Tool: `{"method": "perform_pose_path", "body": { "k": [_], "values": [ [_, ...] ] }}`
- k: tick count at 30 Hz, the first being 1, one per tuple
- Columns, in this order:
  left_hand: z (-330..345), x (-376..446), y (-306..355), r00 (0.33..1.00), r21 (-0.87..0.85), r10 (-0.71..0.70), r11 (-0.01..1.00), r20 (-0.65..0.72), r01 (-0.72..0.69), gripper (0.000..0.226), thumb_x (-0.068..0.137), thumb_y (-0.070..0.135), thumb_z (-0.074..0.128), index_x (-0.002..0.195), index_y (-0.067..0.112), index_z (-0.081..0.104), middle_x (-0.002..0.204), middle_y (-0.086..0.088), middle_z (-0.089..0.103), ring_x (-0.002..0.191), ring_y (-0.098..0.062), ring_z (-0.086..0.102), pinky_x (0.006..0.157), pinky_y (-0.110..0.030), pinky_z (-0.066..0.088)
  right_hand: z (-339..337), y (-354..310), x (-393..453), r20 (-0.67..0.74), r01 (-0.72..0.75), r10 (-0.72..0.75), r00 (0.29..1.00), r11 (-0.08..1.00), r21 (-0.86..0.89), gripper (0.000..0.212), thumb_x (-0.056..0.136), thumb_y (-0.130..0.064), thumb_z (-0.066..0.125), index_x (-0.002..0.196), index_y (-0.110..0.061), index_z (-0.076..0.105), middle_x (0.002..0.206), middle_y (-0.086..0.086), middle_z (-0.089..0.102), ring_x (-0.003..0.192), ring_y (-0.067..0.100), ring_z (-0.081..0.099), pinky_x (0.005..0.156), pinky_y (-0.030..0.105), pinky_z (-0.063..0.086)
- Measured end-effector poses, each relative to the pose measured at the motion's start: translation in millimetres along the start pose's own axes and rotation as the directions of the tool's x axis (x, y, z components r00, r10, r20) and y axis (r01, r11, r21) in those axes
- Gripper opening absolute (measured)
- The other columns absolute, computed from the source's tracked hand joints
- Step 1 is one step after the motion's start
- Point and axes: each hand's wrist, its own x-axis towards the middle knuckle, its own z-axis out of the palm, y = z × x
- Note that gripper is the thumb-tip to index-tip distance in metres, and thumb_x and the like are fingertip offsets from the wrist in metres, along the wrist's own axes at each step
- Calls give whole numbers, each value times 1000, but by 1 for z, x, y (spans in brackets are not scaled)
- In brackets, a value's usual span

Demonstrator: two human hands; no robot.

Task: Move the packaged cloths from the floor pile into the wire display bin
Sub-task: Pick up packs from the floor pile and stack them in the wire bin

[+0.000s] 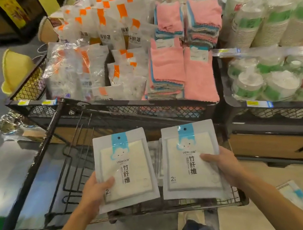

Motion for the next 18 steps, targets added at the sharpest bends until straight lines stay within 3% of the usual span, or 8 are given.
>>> {"method": "perform_pose_path", "body": {
  "k": [4, 10, 15, 18],
  "values": [
    [9, 38, 8, 999, 57, -33, 998, -11, 34, 34, 91, -1, 67, 121, 15, 61, 108, -10, 78, 94, -28, 77, 77, -48, 62, 4, -5, 43, 5, -51, 51, 999, 999, -7, 39, 93, -5, 69, 130, -10, 60, 115, 12, 77, 103, 34, 75, 88, 57, 61],
    [21, 106, -11, 994, 140, -108, 985, 8, 106, 40, 89, 2, 72, 126, 11, 60, 108, -8, 78, 96, -27, 76, 73, -42, 63, 18, 12, 105, -31, -142, 141, 990, 989, -45, 34, 93, -4, 69, 125, -12, 61, 111, 12, 77, 95, 29, 77, 66, 40, 64],
    [26, 173, -47, 989, 234, -147, 963, 34, 135, 45, 88, 1, 74, 129, 9, 60, 110, -6, 75, 100, -27, 73, 87, -48, 59, 24, 52, 157, -112, -199, 184, 977, 969, -144, 35, 93, -7, 70, 126, -11, 60, 116, 13, 75, 98, 30, 76, 71, 42, 65],
    [28, 212, -71, 985, 284, -162, 948, 50, 142, 45, 90, 3, 73, 131, 15, 60, 113, -3, 72, 101, -22, 70, 86, -43, 59, 30, 81, 193, -166, -235, 206, 964, 957, -173, 35, 93, -4, 70, 126, -12, 63, 116, 12, 76, 99, 31, 76, 81, 51, 64]
  ]
}}
